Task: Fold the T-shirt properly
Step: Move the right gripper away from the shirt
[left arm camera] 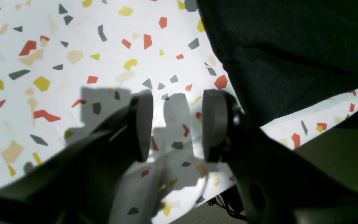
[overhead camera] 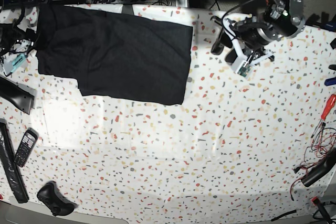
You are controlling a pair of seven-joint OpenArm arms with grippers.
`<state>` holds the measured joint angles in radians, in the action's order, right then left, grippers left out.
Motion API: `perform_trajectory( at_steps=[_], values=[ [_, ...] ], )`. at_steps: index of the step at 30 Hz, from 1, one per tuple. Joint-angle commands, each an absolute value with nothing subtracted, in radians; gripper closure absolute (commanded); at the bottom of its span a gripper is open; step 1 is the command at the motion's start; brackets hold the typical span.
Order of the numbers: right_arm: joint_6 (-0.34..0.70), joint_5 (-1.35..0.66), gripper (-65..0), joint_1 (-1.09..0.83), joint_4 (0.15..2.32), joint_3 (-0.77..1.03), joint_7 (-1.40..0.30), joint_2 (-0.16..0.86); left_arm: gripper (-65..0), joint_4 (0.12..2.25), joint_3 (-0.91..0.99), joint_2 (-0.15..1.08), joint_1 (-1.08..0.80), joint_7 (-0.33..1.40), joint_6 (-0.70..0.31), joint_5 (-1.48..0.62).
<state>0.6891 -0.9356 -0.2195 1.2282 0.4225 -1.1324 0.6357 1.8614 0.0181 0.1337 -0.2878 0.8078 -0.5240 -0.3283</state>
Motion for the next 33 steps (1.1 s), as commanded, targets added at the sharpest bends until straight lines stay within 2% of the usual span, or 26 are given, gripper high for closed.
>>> perform_trajectory(
  at_steps=[1, 2, 6, 8, 16, 26, 33],
  values=[
    [0.698, -1.008, -23.9, -0.221, 1.229, 0.403, -1.145, 0.623, -24.5, 1.88, 0.019, 0.137, -0.282, 0.784, -0.525, -0.34],
    [0.698, -1.008, -21.5, -0.221, 1.229, 0.403, -1.145, 0.623, -24.5, 1.88, 0.019, 0.137, -0.282, 0.784, -0.525, -0.341],
    [0.698, -0.998, -3.9, -0.221, 1.229, 0.404, -1.146, 0.624, -24.5, 1.88, 0.019, 0.137, -0.282, 0.783, -0.525, -0.34],
    [0.698, -0.998, 0.0, -0.221, 1.23, 0.408, -1.147, 0.624, -24.5, 1.88, 0.019, 0.137, -0.282, 0.784, -0.525, -0.34],
    [0.698, -0.872, 0.0, -0.222, 1.32, 0.561, -1.147, 0.624, -24.5, 1.88, 0.019, 0.137, -0.282, 0.784, -0.525, -0.34],
    [0.668, -0.868, 0.0, -0.258, 1.586, 0.717, -1.147, 0.624, -24.5, 1.88, 0.019, 0.136, -0.283, 0.784, -0.525, -0.341],
    [0.58, -1.029, 0.0, -0.258, 1.807, 0.72, -1.147, 0.62, -24.5, 1.88, 0.019, 0.136, -0.282, 0.784, -0.525, -0.341]
  ],
)
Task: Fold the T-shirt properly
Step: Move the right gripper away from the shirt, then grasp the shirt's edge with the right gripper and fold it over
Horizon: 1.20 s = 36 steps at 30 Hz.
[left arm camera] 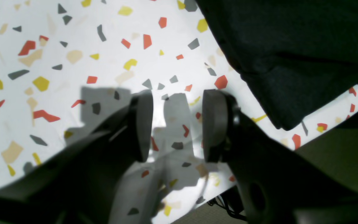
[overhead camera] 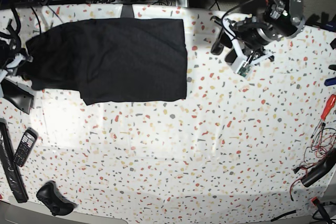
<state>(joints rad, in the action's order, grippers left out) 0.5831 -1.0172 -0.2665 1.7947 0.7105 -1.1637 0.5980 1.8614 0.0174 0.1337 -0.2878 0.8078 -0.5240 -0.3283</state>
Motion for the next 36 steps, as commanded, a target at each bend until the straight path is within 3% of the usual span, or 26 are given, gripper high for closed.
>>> perform_trajectory(
  at_steps=[1, 16, 24, 36],
  values=[
    [0.579, -1.028, 0.0, -0.257, 1.847, 0.72, -1.147, 0.612, -24.5, 1.88, 0.019, 0.136, -0.282, 0.784, -0.525, -0.341],
    [0.579, -1.03, 0.0, -0.263, 2.248, 0.688, -1.147, 0.298, -24.5, 1.88, 0.019, 0.136, -0.284, 0.785, -0.524, -0.341],
    [0.579, -0.987, 0.0, -0.274, 2.265, 0.382, -1.147, 0.188, -24.5, 1.88, 0.019, 0.136, -0.286, 0.785, -0.525, -0.341],
    [0.578, -0.599, 0.0, -0.247, 2.22, -0.07, -1.05, -0.016, -24.5, 1.88, 0.019, 0.136, -0.286, 0.785, -0.525, -0.34]
  ],
)
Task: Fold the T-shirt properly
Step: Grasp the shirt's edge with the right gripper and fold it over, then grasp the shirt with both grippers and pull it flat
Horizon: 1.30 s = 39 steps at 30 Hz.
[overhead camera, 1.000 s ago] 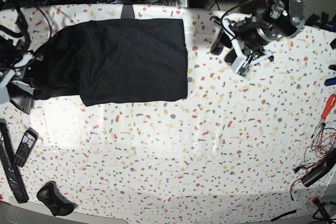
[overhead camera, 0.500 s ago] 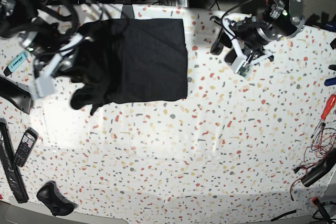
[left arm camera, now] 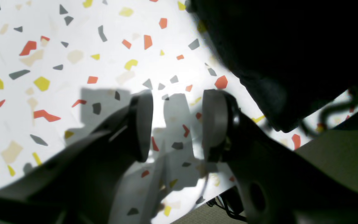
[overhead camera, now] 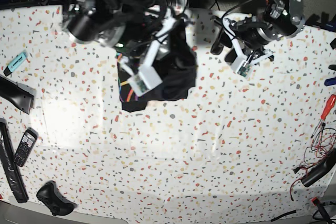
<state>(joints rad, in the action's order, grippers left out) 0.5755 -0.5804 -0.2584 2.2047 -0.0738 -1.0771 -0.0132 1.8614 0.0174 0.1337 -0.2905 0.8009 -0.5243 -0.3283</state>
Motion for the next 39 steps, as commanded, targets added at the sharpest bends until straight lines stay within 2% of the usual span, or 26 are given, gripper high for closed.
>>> perform_trajectory(
  at_steps=[1, 6, 10, 12, 18, 22, 25, 28, 32, 39],
  values=[
    [0.573, -0.58, 0.0, -0.241, 2.196, -0.09, -1.05, -0.028, -24.5, 1.88, 0.019, 0.136, -0.285, 0.785, -0.525, -0.34],
    [0.567, -0.53, -1.0, -0.204, 2.095, -0.156, -1.055, -0.071, -24.5, 1.88, 0.019, 0.137, -0.286, 0.793, -0.525, -0.34],
    [0.567, -0.529, -18.2, -0.175, 2.084, -0.183, -1.056, -0.075, -24.5, 1.88, 0.019, 0.137, -0.285, 0.791, -0.525, -0.319],
    [0.568, -0.54, -21.6, -0.162, 2.084, -0.185, -1.06, -0.075, -24.5, 1.88, 0.019, 0.138, -0.285, 0.791, -0.525, -0.27],
    [0.568, -0.581, -21.5, -0.146, 2.084, -0.183, -1.064, -0.075, -24.5, 1.88, 0.019, 0.204, -0.285, 0.762, -0.52, -0.248],
    [0.569, -0.52, -20.9, -0.14, 2.084, -0.166, -1.061, -0.074, -24.4, 1.88, 0.019, 0.225, -0.286, 0.763, -0.509, -0.432],
    [0.569, -0.435, -11.0, -0.126, 2.083, -0.148, -1.037, -0.048, -17.0, 1.88, 0.002, 0.225, -0.285, 0.79, -0.514, -0.603],
    [0.568, -0.376, -0.5, -0.116, 2.08, -0.136, -1.002, -0.01, -7.4, 1.88, -0.066, 0.225, -0.285, 0.826, -0.513, -0.641],
    [0.568, -0.297, 0.0, -0.099, 2.042, -0.107, -0.977, 0.025, -0.3, 1.88, -0.177, 0.225, -0.286, 0.852, -0.511, -0.641],
    [0.567, -0.287, 0.0, 0.0, 1.836, -0.027, -0.984, 0.05, 0.0, 1.878, -0.25, 0.189, -0.32, 0.836, -0.443, -0.631]
  ],
)
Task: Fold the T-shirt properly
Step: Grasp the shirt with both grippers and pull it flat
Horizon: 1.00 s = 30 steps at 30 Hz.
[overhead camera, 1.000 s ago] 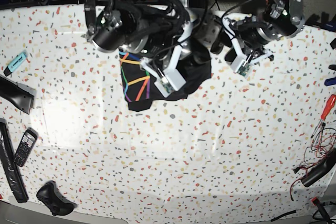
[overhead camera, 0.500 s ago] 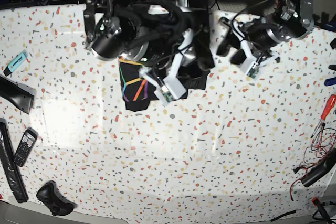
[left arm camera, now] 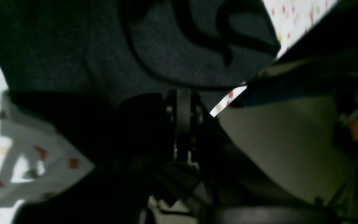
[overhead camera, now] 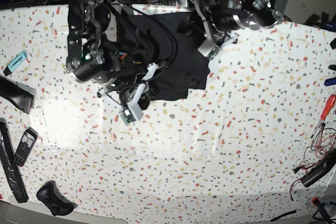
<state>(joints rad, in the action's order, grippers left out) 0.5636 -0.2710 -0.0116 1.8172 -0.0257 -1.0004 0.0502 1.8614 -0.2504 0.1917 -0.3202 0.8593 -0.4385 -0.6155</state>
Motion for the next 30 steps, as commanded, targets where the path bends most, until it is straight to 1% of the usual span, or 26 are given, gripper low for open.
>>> perform_trajectory(
  at_steps=[1, 3, 7, 10, 16, 20, 25, 30],
  values=[
    [0.567, -0.288, 0.0, 0.011, 1.806, -0.02, -0.993, 0.05, 0.0, 1.876, -0.249, 0.179, -0.331, 0.827, -0.433, -0.625],
    [0.567, -0.287, 0.0, 0.021, 1.769, -0.012, -0.996, 0.05, 0.0, 1.862, -0.25, 0.174, -0.341, 0.8, -0.413, -0.606],
    [0.568, -0.286, 0.0, 0.018, 1.761, -0.012, -1.011, 0.05, 0.0, 1.785, -0.25, 0.168, -0.336, 0.79, -0.41, -0.604],
    [0.568, -0.252, 0.0, 0.013, 1.761, -0.012, -1.015, 0.05, 0.0, 1.7, -0.25, 0.167, -0.314, 0.784, -0.41, -0.645],
    [0.568, -0.231, 0.0, -0.01, 1.762, -0.013, -1.02, 0.053, 0.0, 1.5, -0.244, 0.167, -0.198, 0.777, -0.411, -0.625],
    [0.568, -0.156, 0.0, -0.043, 1.766, -0.013, -0.974, 0.06, 0.0, 1.363, -0.187, 0.167, -0.099, 0.738, -0.413, -0.603],
    [0.568, -0.158, 0.0, -0.072, 1.768, -0.014, -0.972, 0.064, 0.0, 1.239, -0.109, 0.168, 0.025, 0.73, -0.511, -0.602],
    [0.568, -0.171, 0.0, -0.087, 1.768, -0.028, -0.972, 0.06, 0.0, 1.161, -0.091, 0.181, 0.134, 0.683, -0.529, -0.557]
  ],
)
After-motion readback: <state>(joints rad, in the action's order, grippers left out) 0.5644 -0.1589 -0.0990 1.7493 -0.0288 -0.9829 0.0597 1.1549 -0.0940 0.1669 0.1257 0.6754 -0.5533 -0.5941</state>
